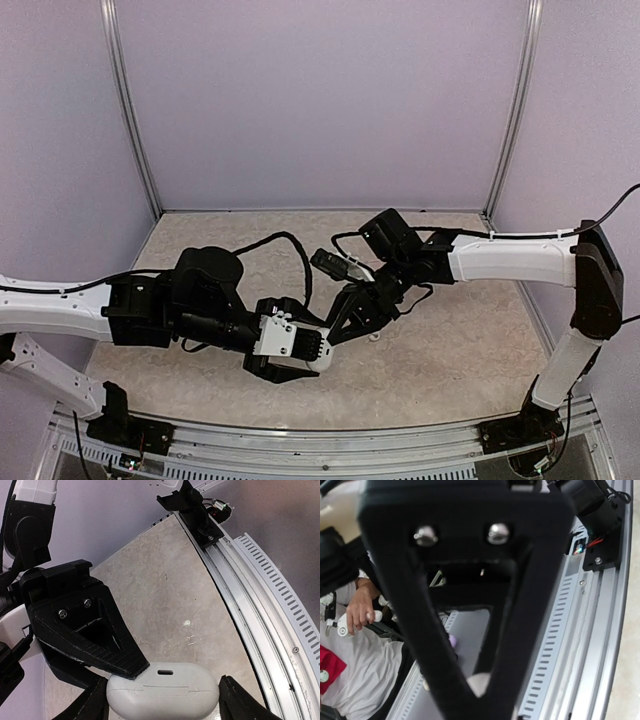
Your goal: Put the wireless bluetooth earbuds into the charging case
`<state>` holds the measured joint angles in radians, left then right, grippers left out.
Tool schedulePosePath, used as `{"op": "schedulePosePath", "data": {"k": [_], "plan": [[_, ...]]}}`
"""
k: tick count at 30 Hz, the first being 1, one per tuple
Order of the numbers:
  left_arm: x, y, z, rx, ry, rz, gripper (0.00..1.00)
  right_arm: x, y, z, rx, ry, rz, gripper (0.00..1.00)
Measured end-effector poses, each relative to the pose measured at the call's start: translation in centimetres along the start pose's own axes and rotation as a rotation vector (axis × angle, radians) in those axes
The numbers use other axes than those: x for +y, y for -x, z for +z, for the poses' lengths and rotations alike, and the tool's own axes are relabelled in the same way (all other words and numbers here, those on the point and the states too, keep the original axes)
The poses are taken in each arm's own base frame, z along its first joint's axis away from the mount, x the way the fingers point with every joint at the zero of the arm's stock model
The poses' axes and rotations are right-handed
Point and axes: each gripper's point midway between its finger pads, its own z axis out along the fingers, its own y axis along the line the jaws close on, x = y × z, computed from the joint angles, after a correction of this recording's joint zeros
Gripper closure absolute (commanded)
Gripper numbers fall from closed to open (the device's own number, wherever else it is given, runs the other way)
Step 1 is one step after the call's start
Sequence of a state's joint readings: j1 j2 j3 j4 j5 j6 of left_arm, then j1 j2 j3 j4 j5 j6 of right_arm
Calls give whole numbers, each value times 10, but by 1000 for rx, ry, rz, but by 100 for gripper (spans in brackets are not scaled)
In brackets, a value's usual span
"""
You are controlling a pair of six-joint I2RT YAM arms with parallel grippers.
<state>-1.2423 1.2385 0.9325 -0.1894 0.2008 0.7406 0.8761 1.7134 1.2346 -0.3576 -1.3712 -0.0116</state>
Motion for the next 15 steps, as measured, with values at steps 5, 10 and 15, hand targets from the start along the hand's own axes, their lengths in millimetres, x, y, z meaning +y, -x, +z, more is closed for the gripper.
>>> {"op": "schedulePosePath", "data": {"k": [5, 10, 15], "plan": [[2, 0, 0, 0, 10, -15, 41, -2, 3, -2, -2, -18, -10, 35], [12, -1, -1, -5, 41, -57, 43, -17, 10, -17, -27, -113, -15, 16], [32, -10, -5, -18, 98, -156, 45, -44, 30, -73, -115, -370, -33, 1]]}}
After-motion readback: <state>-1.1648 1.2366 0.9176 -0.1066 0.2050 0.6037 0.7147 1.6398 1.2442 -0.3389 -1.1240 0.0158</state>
